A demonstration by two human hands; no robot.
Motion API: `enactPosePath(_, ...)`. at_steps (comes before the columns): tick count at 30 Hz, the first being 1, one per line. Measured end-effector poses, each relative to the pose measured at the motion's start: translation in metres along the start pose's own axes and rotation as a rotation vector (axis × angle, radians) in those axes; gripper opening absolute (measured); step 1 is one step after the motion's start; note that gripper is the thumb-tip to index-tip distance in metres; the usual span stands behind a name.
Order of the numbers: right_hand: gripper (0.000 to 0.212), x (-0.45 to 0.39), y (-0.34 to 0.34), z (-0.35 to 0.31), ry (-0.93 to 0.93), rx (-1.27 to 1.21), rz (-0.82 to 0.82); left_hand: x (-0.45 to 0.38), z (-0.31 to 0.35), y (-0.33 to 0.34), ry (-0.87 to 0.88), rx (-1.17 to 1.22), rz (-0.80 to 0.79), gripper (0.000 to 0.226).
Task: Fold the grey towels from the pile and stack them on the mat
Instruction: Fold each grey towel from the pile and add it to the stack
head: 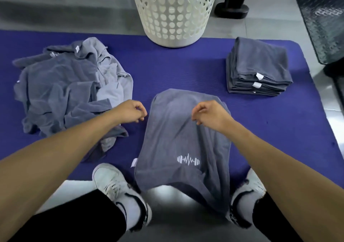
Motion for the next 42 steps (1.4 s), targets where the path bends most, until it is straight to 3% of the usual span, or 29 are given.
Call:
enactPosePath(6, 0.02, -0.091, 0.004, 0.007, -0.054, 0.128, -0.009, -0.1, 0.004, -0.004, 0.029, -0.058, -0.034, 0.014)
enactPosePath(9, 0.019, -0.132, 0.011, 0.011, -0.079, 0.192, 0.003, -0.136, -0.002, -0.002, 0.021, -0.02, 0.024, 0.01)
enactPosePath(15, 0.01, -0.19, 0.035, 0.023, -0.134, 0.129, -0.009, -0.181, -0.008, 0.011, 0.047, -0.016, 0.09, 0.015)
enactPosePath(20, 0.039, -0.218, 0.067, 0.036, -0.207, 0.236, -0.07, -0.193, -0.03, 0.022, -0.038, 0.121, 0.159, 0.016)
enactPosePath(24, 0.053, -0.232, 0.07, 0.041, -0.16, 0.197, -0.045, -0.185, -0.034, 0.024, -0.117, 0.34, 0.191, 0.017)
enactPosePath(30, 0.015, -0.237, 0.067, 0.042, -0.184, 0.253, -0.012, -0.161, -0.055, 0.022, -0.201, 0.859, 0.358, 0.017)
enactPosePath(34, 0.01, -0.235, 0.065, 0.039, -0.242, 0.272, 0.03, -0.171, -0.063, 0.033, -0.272, 0.786, 0.272, 0.011)
enactPosePath(38, 0.006, -0.236, 0.065, 0.035, -0.249, 0.279, 0.042, -0.196, -0.051, 0.025, -0.258, 0.599, 0.158, 0.029)
enactPosePath(42, 0.005, -0.239, 0.063, 0.035, -0.257, 0.288, 0.056, -0.204, -0.042, 0.005, -0.226, 0.633, 0.31, 0.015)
Point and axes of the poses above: each hand's wrist, its own x-axis away from the middle knuckle, its own y-axis out of the palm, z = x × y, the point moved 10 cm from there along -x, towards the middle knuckle, and after that the axes turned 8 degrees about -x, right-handed, at the moved point
